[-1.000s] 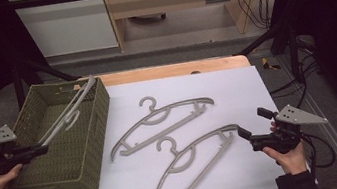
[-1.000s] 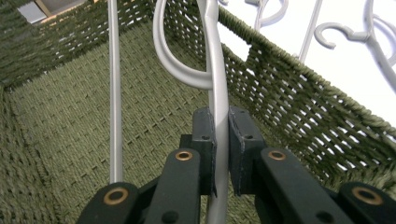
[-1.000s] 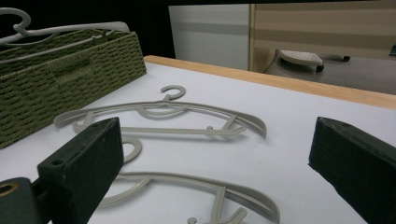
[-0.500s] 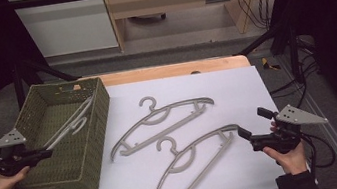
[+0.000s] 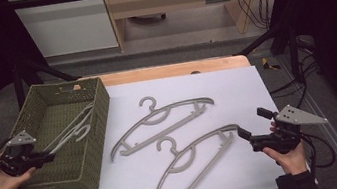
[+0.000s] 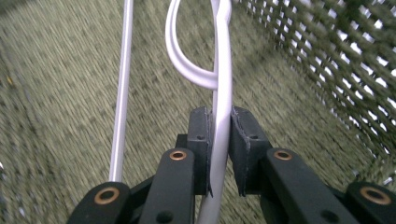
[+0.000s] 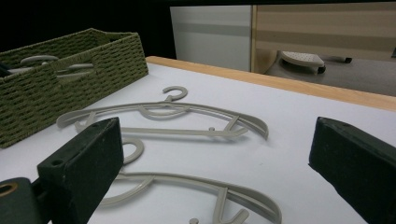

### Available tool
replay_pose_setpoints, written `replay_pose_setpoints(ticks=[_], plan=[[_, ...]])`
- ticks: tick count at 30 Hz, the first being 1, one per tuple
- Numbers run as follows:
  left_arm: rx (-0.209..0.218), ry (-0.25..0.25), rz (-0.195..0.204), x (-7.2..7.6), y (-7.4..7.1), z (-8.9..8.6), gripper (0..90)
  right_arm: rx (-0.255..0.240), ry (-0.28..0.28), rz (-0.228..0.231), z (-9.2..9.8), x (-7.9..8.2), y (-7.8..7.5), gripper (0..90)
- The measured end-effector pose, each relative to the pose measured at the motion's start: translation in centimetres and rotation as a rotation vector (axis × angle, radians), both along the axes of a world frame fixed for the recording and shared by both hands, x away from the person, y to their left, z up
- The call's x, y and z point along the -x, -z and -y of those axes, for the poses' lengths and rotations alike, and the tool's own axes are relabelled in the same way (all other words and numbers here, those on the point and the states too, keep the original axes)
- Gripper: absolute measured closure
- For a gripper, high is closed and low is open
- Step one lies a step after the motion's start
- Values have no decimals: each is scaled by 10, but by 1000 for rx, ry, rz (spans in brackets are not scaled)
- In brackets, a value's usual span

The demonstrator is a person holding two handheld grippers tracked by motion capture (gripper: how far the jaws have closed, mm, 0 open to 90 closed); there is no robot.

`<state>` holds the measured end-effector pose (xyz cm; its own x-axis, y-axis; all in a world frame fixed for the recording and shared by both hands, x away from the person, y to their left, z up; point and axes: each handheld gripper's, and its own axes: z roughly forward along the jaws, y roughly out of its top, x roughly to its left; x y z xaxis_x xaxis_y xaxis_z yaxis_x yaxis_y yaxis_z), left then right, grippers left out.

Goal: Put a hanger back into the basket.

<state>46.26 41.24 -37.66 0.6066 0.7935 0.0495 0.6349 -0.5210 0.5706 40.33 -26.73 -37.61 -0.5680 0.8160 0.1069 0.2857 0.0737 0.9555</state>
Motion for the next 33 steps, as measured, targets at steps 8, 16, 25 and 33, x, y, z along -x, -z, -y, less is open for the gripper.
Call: replay_pose_setpoints(ticks=[8, 16, 25, 33], plan=[[23, -36, 26, 5, -5, -3, 726, 0, 1, 0, 0, 0, 0, 33], [78, -32, 130, 16, -24, 7, 568, 1, 1, 1, 0, 0, 0, 33], [180, -51, 261, 25, -38, 30, 368, -4, 1, 2, 0, 1, -1, 33], [246, -10, 324, 36, -44, 59, 242, -1, 1, -2, 0, 0, -1, 32]])
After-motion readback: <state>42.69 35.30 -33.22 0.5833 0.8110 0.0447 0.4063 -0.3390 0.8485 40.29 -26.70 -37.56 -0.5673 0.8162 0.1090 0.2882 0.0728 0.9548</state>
